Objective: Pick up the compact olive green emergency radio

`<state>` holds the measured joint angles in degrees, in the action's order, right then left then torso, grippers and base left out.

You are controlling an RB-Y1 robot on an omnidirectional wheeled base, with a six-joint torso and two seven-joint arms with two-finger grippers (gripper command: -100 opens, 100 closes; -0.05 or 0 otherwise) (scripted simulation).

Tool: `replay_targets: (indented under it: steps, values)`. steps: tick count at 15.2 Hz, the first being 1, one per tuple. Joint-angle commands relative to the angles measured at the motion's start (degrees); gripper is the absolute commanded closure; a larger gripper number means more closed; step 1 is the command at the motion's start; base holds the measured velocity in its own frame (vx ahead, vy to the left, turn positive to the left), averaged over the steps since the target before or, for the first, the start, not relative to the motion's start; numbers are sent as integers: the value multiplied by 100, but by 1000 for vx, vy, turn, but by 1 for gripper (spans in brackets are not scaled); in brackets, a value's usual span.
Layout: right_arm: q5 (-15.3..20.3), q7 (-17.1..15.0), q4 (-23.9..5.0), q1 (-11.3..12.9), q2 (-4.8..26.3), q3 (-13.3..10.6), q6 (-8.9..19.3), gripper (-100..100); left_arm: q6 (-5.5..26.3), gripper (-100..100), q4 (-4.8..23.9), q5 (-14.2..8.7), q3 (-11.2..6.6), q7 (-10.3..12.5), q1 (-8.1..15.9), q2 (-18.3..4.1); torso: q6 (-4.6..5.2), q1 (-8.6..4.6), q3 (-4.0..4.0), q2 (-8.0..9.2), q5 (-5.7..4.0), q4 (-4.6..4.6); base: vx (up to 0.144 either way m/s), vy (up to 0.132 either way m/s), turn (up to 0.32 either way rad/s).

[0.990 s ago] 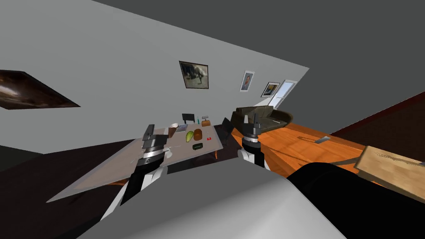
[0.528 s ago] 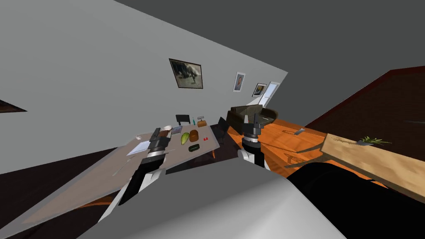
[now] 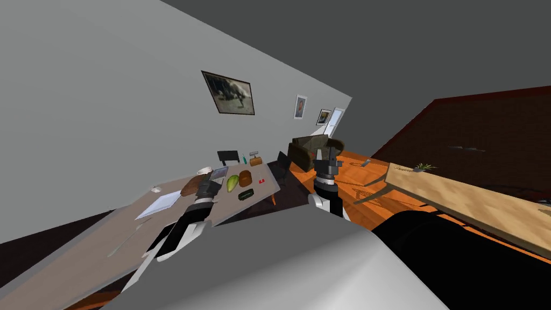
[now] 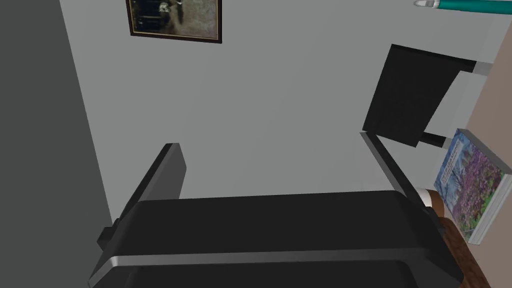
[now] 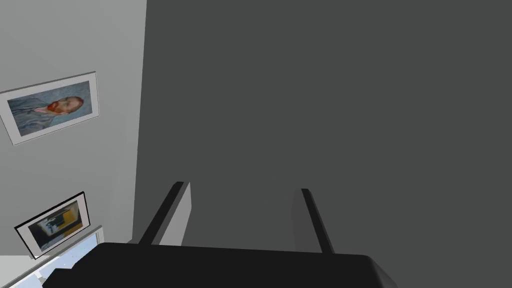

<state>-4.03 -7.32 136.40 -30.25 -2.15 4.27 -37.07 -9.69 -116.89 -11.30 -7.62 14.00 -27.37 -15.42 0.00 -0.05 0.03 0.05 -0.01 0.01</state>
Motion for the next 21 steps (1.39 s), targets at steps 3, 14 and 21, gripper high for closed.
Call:
replay_targets:
  steps: [3,14,21]
  values:
    - [0,0,0,1,0,0,0,0,405,-100,208,-128,-29,67,-17,-78,2,0,0,0,0,0,-7,-16,-178]
    - [0,0,0,1,0,0,0,0,1709,-100,1037,-640,-216,379,14,-428,4,-1,-1,-1,0,0,-5,-19,-213]
    - [0,0,0,1,0,0,0,0,2382,-100,1466,-904,-315,539,30,-598,3,2,-1,-1,0,0,-1,-13,-167]
